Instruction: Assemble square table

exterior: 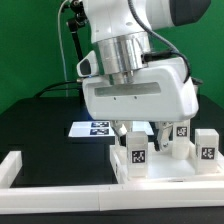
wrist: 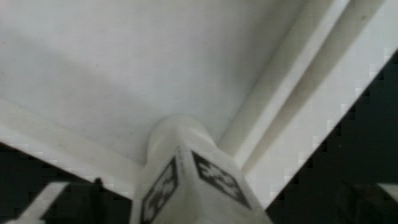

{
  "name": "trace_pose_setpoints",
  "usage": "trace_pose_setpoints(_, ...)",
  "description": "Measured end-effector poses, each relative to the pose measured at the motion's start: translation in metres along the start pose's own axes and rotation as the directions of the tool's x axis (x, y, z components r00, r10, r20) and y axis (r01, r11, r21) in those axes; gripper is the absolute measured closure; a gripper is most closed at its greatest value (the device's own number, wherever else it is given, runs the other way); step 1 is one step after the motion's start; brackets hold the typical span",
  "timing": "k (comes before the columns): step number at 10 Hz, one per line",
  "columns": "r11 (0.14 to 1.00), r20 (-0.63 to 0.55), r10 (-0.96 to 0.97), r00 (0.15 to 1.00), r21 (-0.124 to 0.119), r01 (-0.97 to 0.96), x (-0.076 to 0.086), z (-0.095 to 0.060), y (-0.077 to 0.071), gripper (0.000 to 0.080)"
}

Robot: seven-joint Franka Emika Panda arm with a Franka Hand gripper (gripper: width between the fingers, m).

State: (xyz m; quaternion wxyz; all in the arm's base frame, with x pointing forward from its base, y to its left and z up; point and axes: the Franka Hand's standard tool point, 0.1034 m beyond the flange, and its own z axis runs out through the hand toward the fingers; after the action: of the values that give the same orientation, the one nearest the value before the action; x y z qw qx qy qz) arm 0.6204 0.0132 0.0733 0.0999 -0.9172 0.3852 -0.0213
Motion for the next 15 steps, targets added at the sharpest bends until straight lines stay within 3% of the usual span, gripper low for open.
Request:
trace_pose_setpoints(2, 0.985, 0.000, -0.175, 0.985, -0.001, 0.175, 0.0005, 0.0004, 0.0009, 0.0151)
trace_pose_setpoints(4, 0.816, 0.009, -0.576, 0.817, -0.054, 0.575, 0.0035, -0.0014, 0.0012, 0.0151)
trace_pose_setpoints(5, 0.758, 0.012, -0.651, 0.759, -0.056, 0.650, 0.0056, -0.0024, 0.0017, 0.0151)
trace_pose_setpoints(7, 0.789, 0.010, -0.613, 0.790, -0.057, 0.612, 0.0046, -0.0016, 0.0018, 0.0177)
trace_pose_setpoints(9, 0.842, 0.005, -0.536, 0.844, -0.060, 0.536, 0.0058, -0.0016, 0.0037, 0.0499)
trace_pose_setpoints(12, 0.945, -0.009, -0.322, 0.947, -0.059, 0.320, 0.0075, -0.0014, 0.0058, 0.0501)
trace_pose_setpoints(15, 0.988, -0.009, 0.155, 0.988, -0.021, -0.156, 0.0074, -0.0002, 0.0078, 0.0503)
